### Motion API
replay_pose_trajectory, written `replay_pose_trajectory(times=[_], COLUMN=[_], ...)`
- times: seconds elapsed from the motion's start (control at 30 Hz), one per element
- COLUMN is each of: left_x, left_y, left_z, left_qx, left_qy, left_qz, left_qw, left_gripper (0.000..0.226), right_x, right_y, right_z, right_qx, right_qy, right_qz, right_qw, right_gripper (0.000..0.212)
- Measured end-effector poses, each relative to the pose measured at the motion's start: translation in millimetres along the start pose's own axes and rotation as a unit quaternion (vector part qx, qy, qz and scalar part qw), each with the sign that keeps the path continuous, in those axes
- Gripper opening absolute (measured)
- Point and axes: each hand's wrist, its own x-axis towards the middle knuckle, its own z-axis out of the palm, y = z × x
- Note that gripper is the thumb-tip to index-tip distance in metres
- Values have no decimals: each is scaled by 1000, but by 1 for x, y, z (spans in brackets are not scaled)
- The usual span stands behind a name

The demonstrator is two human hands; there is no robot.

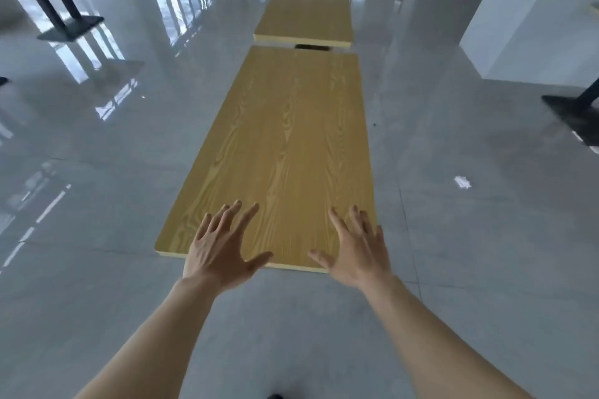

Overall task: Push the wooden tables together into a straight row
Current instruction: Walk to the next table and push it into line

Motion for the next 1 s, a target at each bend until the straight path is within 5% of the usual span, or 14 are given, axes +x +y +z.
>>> replay_pose_trajectory(times=[0.6,1.0], left_x=[78,81], left_y=[-97,-107], left_z=[163,184], left_qx=[-16,-14], left_qy=[-27,20], left_qz=[87,99], left_qw=[996,995], left_gripper=[104,93], right_x=[76,88], right_y=[-6,0], right_z=[153,169], right_qx=[5,-65], right_qy=[25,68], right_qz=[38,21], right_qw=[999,995], right_gripper=[94,88])
